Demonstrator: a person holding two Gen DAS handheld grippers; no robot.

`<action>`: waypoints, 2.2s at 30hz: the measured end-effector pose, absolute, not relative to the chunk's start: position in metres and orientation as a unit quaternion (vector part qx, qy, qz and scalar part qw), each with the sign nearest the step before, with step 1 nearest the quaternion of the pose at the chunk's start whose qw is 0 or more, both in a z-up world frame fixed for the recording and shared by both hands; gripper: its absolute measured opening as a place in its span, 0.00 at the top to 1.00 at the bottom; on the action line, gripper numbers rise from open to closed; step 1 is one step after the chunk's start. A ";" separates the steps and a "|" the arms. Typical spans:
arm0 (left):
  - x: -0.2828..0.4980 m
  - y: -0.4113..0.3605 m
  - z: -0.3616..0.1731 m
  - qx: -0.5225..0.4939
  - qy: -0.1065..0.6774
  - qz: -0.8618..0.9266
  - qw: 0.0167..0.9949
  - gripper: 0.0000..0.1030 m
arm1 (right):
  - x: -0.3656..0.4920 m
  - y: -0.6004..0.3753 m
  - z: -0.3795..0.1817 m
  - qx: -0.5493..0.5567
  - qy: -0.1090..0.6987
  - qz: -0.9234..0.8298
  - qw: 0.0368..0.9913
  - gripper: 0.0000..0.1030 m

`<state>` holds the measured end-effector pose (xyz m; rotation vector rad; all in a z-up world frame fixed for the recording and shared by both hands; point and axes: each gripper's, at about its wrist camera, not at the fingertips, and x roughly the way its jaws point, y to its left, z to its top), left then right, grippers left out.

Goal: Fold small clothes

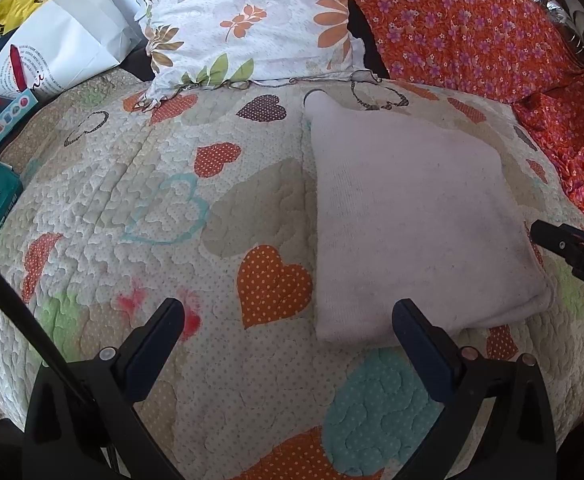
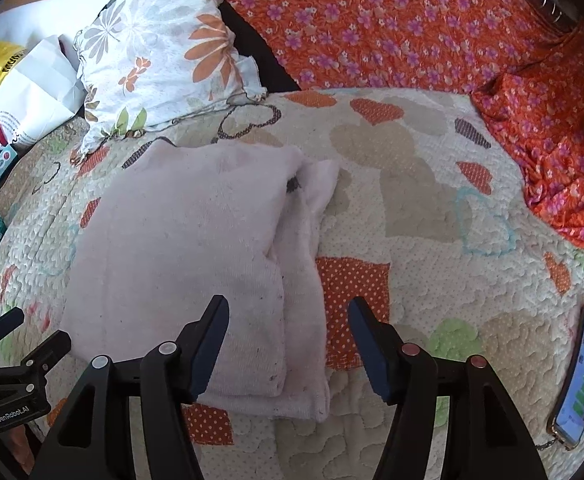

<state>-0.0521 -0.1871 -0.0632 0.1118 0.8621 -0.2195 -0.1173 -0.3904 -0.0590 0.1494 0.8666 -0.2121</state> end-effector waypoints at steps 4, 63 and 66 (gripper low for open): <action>-0.052 -0.187 -0.064 0.052 0.418 -0.105 0.901 0.00 | -0.118 -0.388 -0.056 0.058 0.413 -0.109 0.903 0.34; -0.054 -0.185 -0.065 0.040 0.426 -0.105 0.898 0.00 | -0.117 -0.377 -0.057 0.020 0.408 -0.116 0.905 0.26; -0.054 -0.185 -0.066 0.038 0.427 -0.105 0.898 0.00 | -0.118 -0.377 -0.056 0.020 0.405 -0.116 0.907 0.26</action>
